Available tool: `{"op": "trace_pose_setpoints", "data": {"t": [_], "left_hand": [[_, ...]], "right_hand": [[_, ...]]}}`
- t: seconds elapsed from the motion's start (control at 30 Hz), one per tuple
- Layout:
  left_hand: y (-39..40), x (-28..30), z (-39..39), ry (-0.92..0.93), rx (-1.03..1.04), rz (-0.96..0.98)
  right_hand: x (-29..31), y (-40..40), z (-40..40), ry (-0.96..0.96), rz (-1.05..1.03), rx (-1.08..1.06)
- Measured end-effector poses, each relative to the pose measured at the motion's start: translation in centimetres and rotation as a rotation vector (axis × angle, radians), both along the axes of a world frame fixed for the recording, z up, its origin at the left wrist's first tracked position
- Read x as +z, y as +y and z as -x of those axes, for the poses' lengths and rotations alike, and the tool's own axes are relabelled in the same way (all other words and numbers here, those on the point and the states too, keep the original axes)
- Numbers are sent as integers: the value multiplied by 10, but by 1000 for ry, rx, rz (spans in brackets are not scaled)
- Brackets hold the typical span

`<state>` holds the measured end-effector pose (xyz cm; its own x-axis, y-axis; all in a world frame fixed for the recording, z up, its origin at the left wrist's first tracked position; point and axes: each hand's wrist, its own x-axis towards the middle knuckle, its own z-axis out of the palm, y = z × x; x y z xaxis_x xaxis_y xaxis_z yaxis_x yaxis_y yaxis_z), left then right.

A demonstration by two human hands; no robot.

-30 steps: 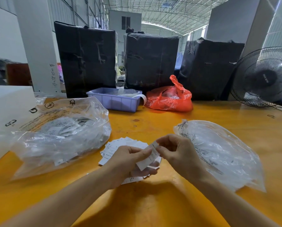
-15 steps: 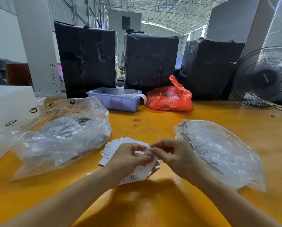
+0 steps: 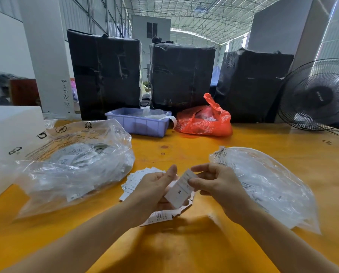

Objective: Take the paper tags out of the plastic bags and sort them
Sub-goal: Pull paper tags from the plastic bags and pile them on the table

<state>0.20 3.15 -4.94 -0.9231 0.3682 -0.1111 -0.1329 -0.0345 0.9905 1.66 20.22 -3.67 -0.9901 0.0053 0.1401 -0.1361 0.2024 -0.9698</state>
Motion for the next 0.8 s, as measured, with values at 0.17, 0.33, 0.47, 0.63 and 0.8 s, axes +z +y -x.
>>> {"op": "trace_pose_setpoints", "data": {"t": [0.17,0.33,0.47,0.63,0.8], "left_hand": [[-9,8,2,55,13,131],[-14,20,2,151,31,216],[-49,45,21,293,293,295],[-139,61,50,482,832,572],[-184,32,67,436,926,1032]], "right_hand": [[2,5,1,14,112,-69],[4,5,1,94,129,-85],[13,21,6,282,-7,-235],[5,85,35,433,-442,-554],[-12,127,54,151,-850,-587]]}}
